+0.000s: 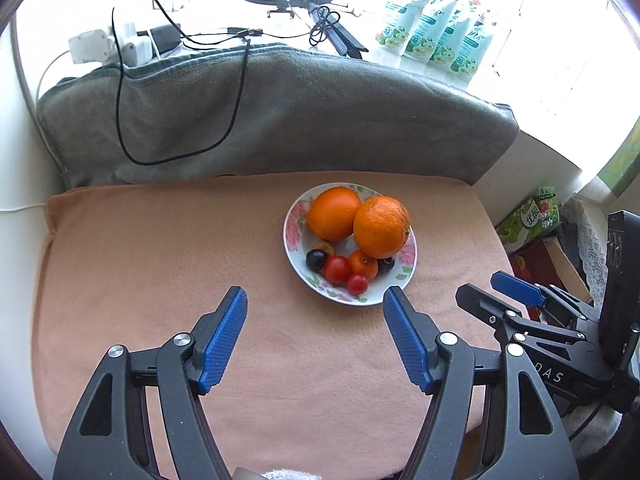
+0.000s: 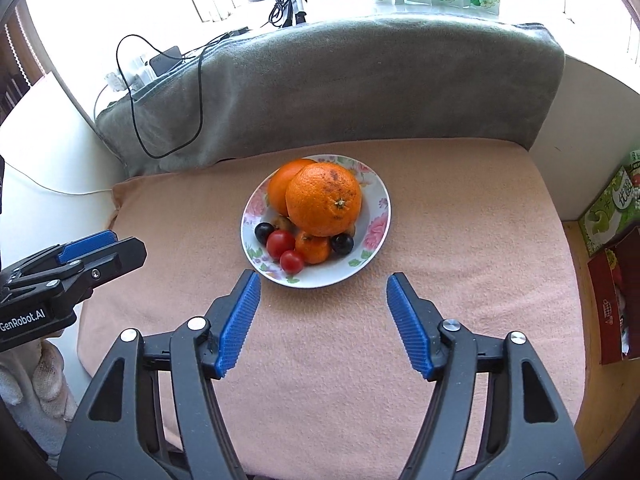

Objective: Organize fruits

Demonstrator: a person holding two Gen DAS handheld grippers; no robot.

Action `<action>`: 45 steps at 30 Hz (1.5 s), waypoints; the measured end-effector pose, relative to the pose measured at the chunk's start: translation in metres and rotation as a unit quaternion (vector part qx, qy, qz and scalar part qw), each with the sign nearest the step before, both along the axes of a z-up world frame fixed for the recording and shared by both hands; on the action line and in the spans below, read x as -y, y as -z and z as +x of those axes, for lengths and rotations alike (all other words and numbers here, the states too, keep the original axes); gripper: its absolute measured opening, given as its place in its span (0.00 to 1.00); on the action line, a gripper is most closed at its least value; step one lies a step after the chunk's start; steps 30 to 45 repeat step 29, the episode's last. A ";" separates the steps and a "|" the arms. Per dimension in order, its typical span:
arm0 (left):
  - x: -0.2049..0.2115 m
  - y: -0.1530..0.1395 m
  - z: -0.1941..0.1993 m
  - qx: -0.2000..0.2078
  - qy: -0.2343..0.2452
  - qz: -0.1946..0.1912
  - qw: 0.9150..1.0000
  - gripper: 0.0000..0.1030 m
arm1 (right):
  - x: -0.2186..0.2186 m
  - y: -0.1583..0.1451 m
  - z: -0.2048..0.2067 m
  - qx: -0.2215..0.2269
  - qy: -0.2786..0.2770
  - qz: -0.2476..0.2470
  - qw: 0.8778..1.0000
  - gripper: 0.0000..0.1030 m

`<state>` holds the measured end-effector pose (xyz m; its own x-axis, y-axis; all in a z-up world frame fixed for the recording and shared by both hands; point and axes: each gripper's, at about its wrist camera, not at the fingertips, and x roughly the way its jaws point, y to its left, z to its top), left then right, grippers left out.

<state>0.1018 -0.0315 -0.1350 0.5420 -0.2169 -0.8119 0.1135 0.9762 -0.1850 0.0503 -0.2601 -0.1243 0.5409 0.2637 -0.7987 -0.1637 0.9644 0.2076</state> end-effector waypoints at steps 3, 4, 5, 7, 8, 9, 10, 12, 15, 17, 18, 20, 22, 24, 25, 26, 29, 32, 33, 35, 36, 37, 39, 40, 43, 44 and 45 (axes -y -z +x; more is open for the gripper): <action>0.001 -0.005 -0.001 0.000 0.004 -0.001 1.000 0.70 | 0.000 -0.008 -0.002 0.007 0.002 0.003 1.000 0.80; 0.002 -0.006 -0.002 -0.001 0.003 0.003 1.000 0.72 | 0.000 -0.010 -0.002 0.010 0.002 0.004 1.000 0.80; 0.002 -0.007 -0.003 0.000 0.004 0.003 1.000 0.72 | 0.000 -0.012 -0.002 0.011 0.002 0.004 1.000 0.80; 0.004 -0.009 -0.006 0.001 0.007 0.002 1.000 0.72 | -0.001 -0.014 -0.003 0.011 0.003 0.003 1.000 0.80; 0.004 -0.010 -0.008 0.002 0.007 0.000 1.000 0.72 | -0.001 -0.015 -0.003 0.011 0.003 0.003 1.000 0.80; 0.005 -0.012 -0.009 0.002 0.009 -0.002 1.000 0.72 | -0.001 -0.015 -0.003 0.011 0.004 0.005 1.000 0.80; 0.005 -0.013 -0.010 0.003 0.010 -0.003 1.000 0.72 | 0.000 -0.015 -0.004 0.010 0.004 0.006 1.000 0.80; 0.007 -0.016 -0.012 0.002 0.011 -0.005 1.000 0.72 | 0.001 -0.015 -0.005 0.008 0.005 0.008 1.000 0.80; 0.009 -0.019 -0.014 0.002 0.014 -0.008 1.000 0.72 | 0.002 -0.013 -0.007 0.006 0.007 0.010 1.000 0.80; 0.010 -0.020 -0.014 0.002 0.015 -0.006 1.000 0.72 | 0.003 -0.012 -0.008 0.003 0.009 0.011 1.000 0.80; 0.010 -0.020 -0.015 0.002 0.014 -0.006 1.000 0.72 | 0.004 -0.011 -0.008 0.001 0.010 0.012 1.000 0.80; 0.011 -0.019 -0.016 0.000 0.013 -0.007 1.000 0.72 | 0.005 -0.008 -0.009 -0.003 0.011 0.011 1.000 0.80; 0.011 -0.018 -0.016 0.000 0.013 -0.006 1.000 0.72 | 0.006 -0.005 -0.010 -0.006 0.013 0.009 1.000 0.80; 0.011 -0.017 -0.018 0.004 0.014 -0.006 1.000 0.72 | 0.008 -0.002 -0.010 -0.010 0.016 0.009 1.000 0.80; 0.011 -0.016 -0.018 0.006 0.016 -0.004 1.000 0.72 | 0.009 0.000 -0.010 -0.012 0.017 0.010 1.000 0.80; 0.011 -0.015 -0.019 0.005 0.018 -0.003 1.000 0.72 | 0.011 0.002 -0.010 -0.015 0.020 0.011 1.000 0.80; 0.009 -0.009 -0.018 -0.002 0.015 0.003 1.000 0.72 | 0.015 0.014 -0.006 -0.027 0.027 0.004 0.999 0.80; 0.009 -0.009 -0.018 -0.002 0.015 0.003 1.000 0.72 | 0.015 0.014 -0.006 -0.027 0.027 0.004 0.999 0.80; 0.009 -0.009 -0.018 -0.002 0.015 0.003 1.000 0.72 | 0.015 0.014 -0.006 -0.027 0.027 0.004 0.999 0.80; 0.009 -0.009 -0.018 -0.002 0.015 0.003 1.000 0.72 | 0.015 0.014 -0.006 -0.027 0.027 0.004 0.999 0.80; 0.009 -0.009 -0.018 -0.002 0.015 0.003 1.000 0.72 | 0.015 0.014 -0.006 -0.027 0.027 0.004 0.999 0.80; 0.009 -0.009 -0.018 -0.002 0.015 0.003 1.000 0.72 | 0.015 0.014 -0.006 -0.027 0.027 0.004 0.999 0.80; 0.009 -0.009 -0.018 -0.002 0.015 0.003 1.000 0.72 | 0.015 0.014 -0.006 -0.027 0.027 0.004 0.999 0.80; 0.009 -0.009 -0.018 -0.002 0.015 0.003 1.000 0.72 | 0.015 0.014 -0.006 -0.027 0.027 0.004 0.999 0.80; 0.009 -0.009 -0.018 -0.002 0.015 0.003 1.000 0.72 | 0.015 0.014 -0.006 -0.027 0.027 0.004 0.999 0.80; 0.009 -0.009 -0.018 -0.002 0.015 0.003 1.000 0.72 | 0.015 0.014 -0.006 -0.027 0.027 0.004 0.999 0.80; 0.009 -0.009 -0.018 -0.002 0.015 0.003 1.000 0.72 | 0.015 0.014 -0.006 -0.027 0.027 0.004 0.999 0.80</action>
